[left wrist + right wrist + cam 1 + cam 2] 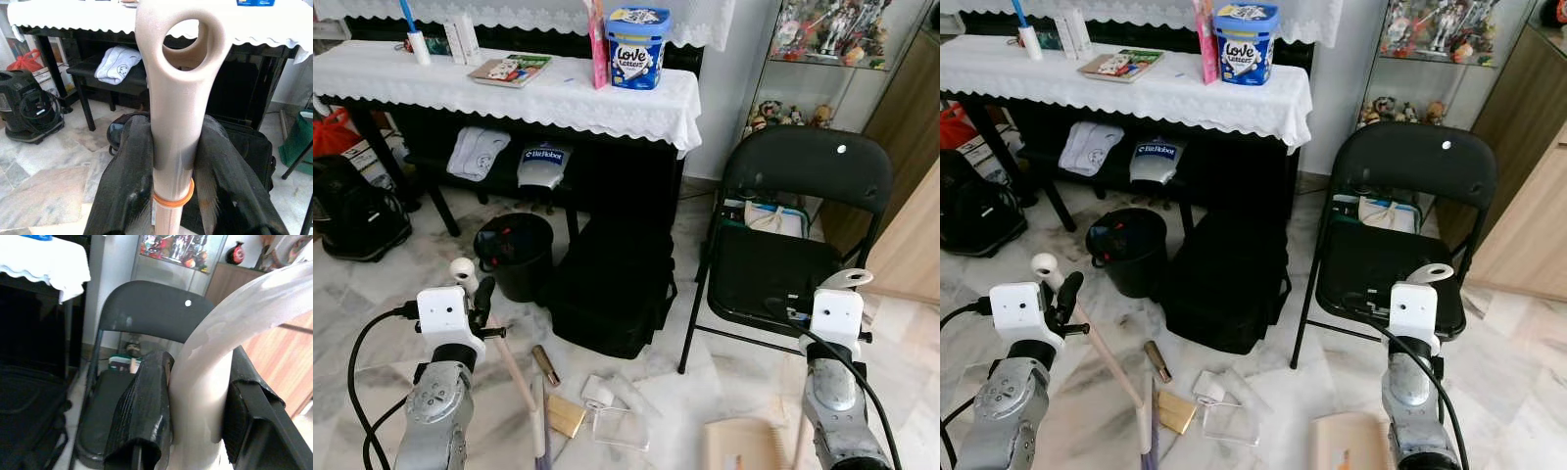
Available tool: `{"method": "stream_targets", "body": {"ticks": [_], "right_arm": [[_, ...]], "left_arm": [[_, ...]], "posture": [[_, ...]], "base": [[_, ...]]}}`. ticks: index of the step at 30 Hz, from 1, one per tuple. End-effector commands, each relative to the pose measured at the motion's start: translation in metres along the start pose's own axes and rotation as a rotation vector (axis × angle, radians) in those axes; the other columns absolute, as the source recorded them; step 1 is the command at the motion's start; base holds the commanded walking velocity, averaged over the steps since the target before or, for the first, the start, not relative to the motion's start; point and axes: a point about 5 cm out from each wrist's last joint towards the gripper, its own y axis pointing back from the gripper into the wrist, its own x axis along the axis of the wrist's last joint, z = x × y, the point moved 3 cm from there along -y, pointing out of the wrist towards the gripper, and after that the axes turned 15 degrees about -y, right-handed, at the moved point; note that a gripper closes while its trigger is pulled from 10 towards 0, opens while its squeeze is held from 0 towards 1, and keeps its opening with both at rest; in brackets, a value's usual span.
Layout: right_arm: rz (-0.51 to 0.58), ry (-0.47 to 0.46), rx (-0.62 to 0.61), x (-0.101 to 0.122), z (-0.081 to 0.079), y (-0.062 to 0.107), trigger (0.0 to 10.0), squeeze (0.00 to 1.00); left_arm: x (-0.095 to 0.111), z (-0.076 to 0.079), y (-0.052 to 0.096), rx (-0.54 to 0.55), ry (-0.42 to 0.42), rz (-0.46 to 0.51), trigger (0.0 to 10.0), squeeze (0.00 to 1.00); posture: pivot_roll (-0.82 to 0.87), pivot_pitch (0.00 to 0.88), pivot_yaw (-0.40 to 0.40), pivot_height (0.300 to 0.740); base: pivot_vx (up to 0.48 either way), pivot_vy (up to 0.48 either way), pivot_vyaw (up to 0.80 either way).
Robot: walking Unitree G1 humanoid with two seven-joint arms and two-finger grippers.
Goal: Sweep floor
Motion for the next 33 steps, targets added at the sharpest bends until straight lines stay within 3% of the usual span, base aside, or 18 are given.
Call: {"method": "stream_targets", "body": {"ticks": [1, 6, 11, 16, 23, 28, 33], "right_arm": [[0.028, 0.019, 0.007, 0.005, 0.0, -0.004, 10.0, 0.0], [0.035, 0.073, 0.099, -0.004, -0.021, 0.001, 10.0, 0.0], [0.015, 0.052, 0.144, -0.01, -0.032, 0.004, 10.0, 0.0], [-0.121, -0.031, 0.232, -0.028, -0.056, 0.009, 10.0, 0.0], [-0.159, -0.078, 0.181, -0.033, -0.054, 0.009, 10.0, 0.0], [-0.106, -0.042, 0.153, -0.025, -0.045, 0.002, 10.0, 0.0], [-0.054, 0.02, 0.174, -0.018, -0.045, -0.001, 10.0, 0.0]], "left_arm": [[0.015, -0.008, -0.002, 0.015, -0.014, 0.059, 10.0, 0.0], [0.017, -0.007, -0.004, 0.007, -0.011, 0.068, 10.0, 0.0], [0.018, -0.008, -0.004, 0.007, -0.009, 0.07, 10.0, 0.0], [0.017, -0.01, -0.003, -0.002, -0.016, 0.065, 10.0, 0.0], [0.018, -0.009, -0.003, -0.008, -0.014, 0.069, 10.0, 0.0], [0.02, -0.009, -0.005, -0.007, -0.011, 0.077, 10.0, 0.0], [0.021, -0.008, -0.005, -0.009, -0.007, 0.08, 10.0, 0.0]], "posture": [[0.01, 0.0, 0.02, 0.74], [0.02, 0.0, 0.025, 0.74], [0.03, 0.0, 0.031, 0.74], [0.04, 0.0, 0.036, 0.74], [0.04, 0.0, 0.04, 0.74], [0.04, 0.0, 0.041, 0.74], [0.04, 0.0, 0.04, 0.74]], "base": [[0.0, 0.0, 0.0], [0.0, 0.0, 0.0], [0.0, 0.0, 0.0], [0.0, 0.0, 0.0], [0.0, 0.0, 0.0], [0.0, 0.0, 0.0], [0.0, 0.0, 0.0]]}}
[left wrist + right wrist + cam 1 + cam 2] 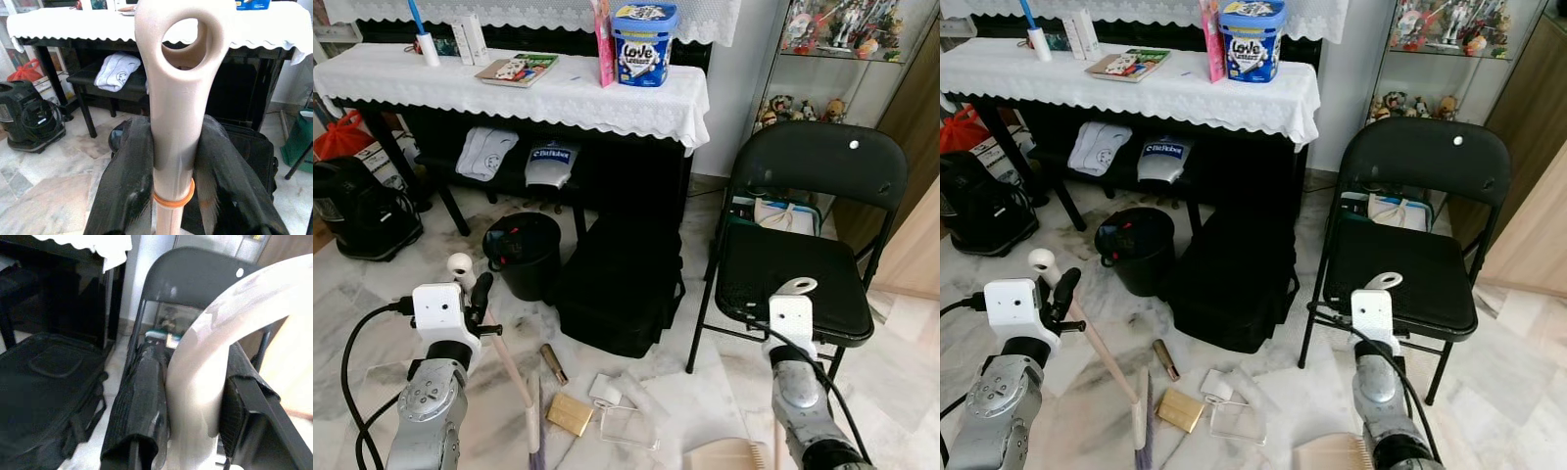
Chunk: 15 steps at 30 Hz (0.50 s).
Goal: Sweep floor
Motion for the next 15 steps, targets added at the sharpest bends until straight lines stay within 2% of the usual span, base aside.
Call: {"method": "stream_targets", "body": {"ticks": [1, 5, 15], "right_arm": [[0.058, 0.036, 0.034, 0.012, -0.006, -0.005, 10.0, 0.0], [0.081, 0.086, 0.079, 0.014, -0.016, -0.005, 10.0, 0.0], [0.038, 0.061, 0.062, 0.005, -0.017, -0.001, 10.0, 0.0]], "left_arm": [[0.014, -0.004, -0.005, 0.013, 0.004, 0.053, 10.0, 0.0], [0.015, -0.004, -0.006, 0.013, 0.004, 0.057, 10.0, 0.0], [0.017, -0.004, -0.006, 0.013, 0.006, 0.064, 10.0, 0.0]], "posture": [[0.04, 0.0, 0.04, 0.74], [0.04, 0.0, 0.041, 0.74], [0.04, 0.0, 0.043, 0.74]], "base": [[0.0, 0.0, 0.0], [0.0, 0.0, 0.0], [0.0, 0.0, 0.0]]}}
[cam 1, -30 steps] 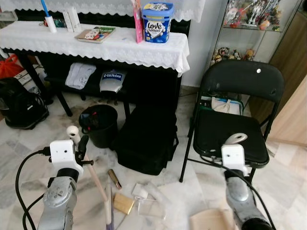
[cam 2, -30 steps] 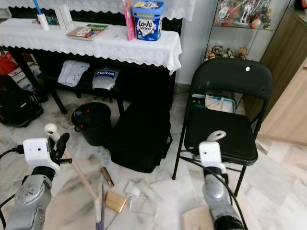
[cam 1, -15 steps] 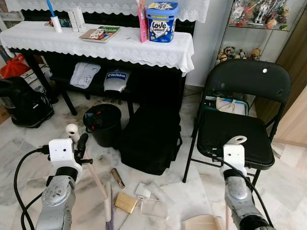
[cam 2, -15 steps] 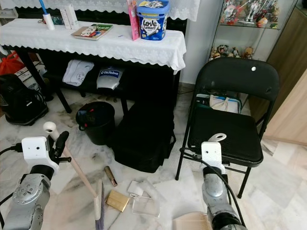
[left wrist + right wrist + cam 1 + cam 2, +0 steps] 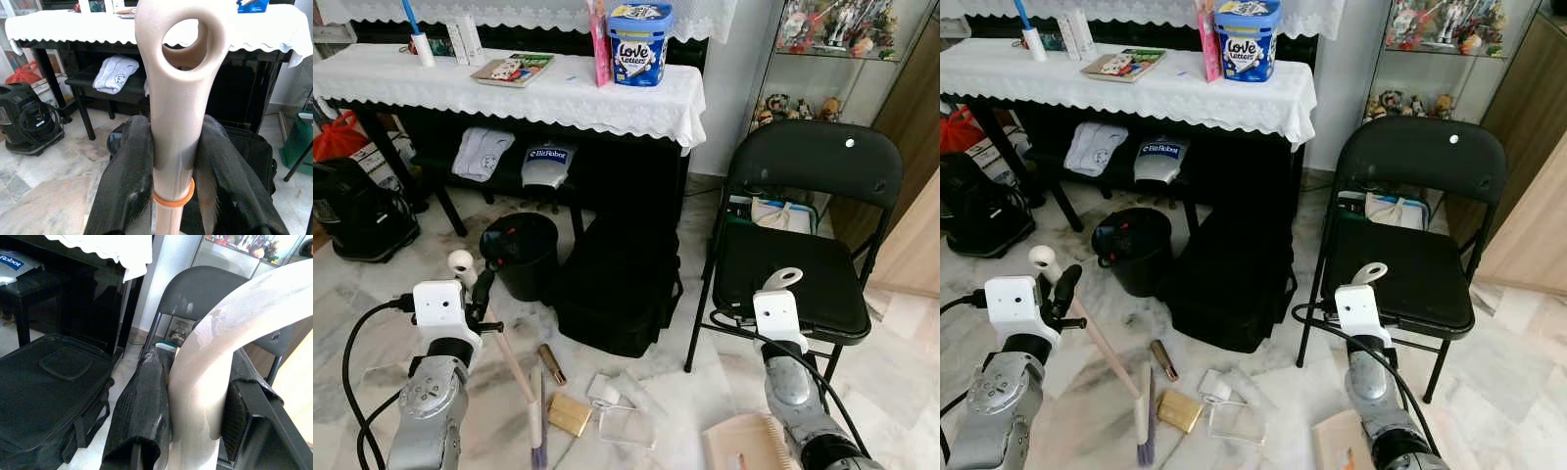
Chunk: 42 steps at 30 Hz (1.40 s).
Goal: Sweep floor
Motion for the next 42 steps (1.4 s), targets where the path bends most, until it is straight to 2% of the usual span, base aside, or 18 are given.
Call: {"method": "stream_targets", "body": {"ticks": [1, 6, 15, 20, 29, 42], "right_arm": [[0.017, 0.011, -0.006, 0.004, 0.002, -0.003, 10.0, 0.0], [0.009, 0.041, -0.027, 0.002, 0.01, -0.003, 10.0, 0.0], [0.002, 0.032, -0.038, 0.002, 0.014, -0.004, 10.0, 0.0], [-0.017, -0.016, -0.063, 0.0, 0.015, -0.004, 10.0, 0.0], [-0.075, -0.124, -0.143, -0.006, 0.029, -0.005, 10.0, 0.0], [-0.059, -0.166, -0.146, -0.001, 0.027, -0.008, 10.0, 0.0]], "left_arm": [[0.014, -0.004, -0.004, 0.013, 0.006, 0.055, 10.0, 0.0], [0.014, -0.002, -0.004, 0.009, 0.011, 0.058, 10.0, 0.0], [0.014, -0.002, -0.004, 0.003, 0.01, 0.056, 10.0, 0.0], [0.014, -0.001, -0.004, 0.0, 0.011, 0.057, 10.0, 0.0], [0.014, 0.001, -0.005, -0.002, 0.015, 0.054, 10.0, 0.0], [0.014, 0.003, -0.005, -0.009, 0.026, 0.058, 10.0, 0.0]], "posture": [[0.04, 0.0, 0.043, 0.74], [0.04, 0.0, 0.043, 0.74], [0.04, 0.0, 0.046, 0.74], [0.04, 0.0, 0.046, 0.74], [0.04, 0.0, 0.04, 0.74], [0.04, 0.0, 0.039, 0.74]], "base": [[0.0, 0.0, 0.0], [0.0, 0.0, 0.0], [0.0, 0.0, 0.0], [0.0, 0.0, 0.0], [0.0, 0.0, 0.0], [0.0, 0.0, 0.0]]}}
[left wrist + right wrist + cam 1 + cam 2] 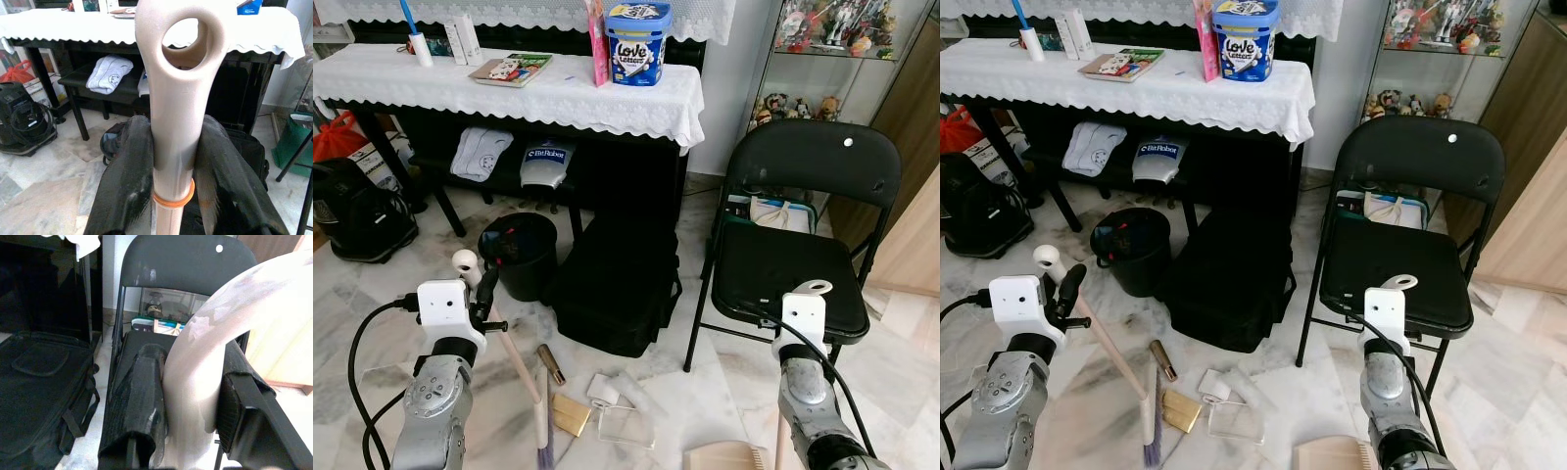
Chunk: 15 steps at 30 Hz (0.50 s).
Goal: Sweep floor
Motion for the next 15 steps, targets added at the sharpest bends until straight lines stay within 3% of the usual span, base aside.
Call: {"method": "stream_targets", "body": {"ticks": [1, 8, 15], "right_arm": [[0.033, -0.026, -0.005, 0.009, -0.003, -0.005, 10.0, 0.0], [0.13, -0.037, -0.006, 0.028, -0.009, -0.009, 10.0, 0.0], [0.113, -0.103, -0.012, 0.028, -0.012, -0.01, 10.0, 0.0]], "left_arm": [[0.013, -0.002, -0.004, 0.007, 0.009, 0.051, 10.0, 0.0], [0.014, -0.001, -0.004, 0.002, 0.015, 0.057, 10.0, 0.0], [0.015, 0.001, -0.006, -0.008, 0.024, 0.061, 10.0, 0.0]], "posture": [[0.04, 0.0, 0.039, 0.74], [0.04, 0.0, 0.039, 0.74], [0.04, 0.0, 0.037, 0.74]], "base": [[0.0, 0.0, 0.0], [0.0, 0.0, 0.0], [0.0, 0.0, 0.0]]}}
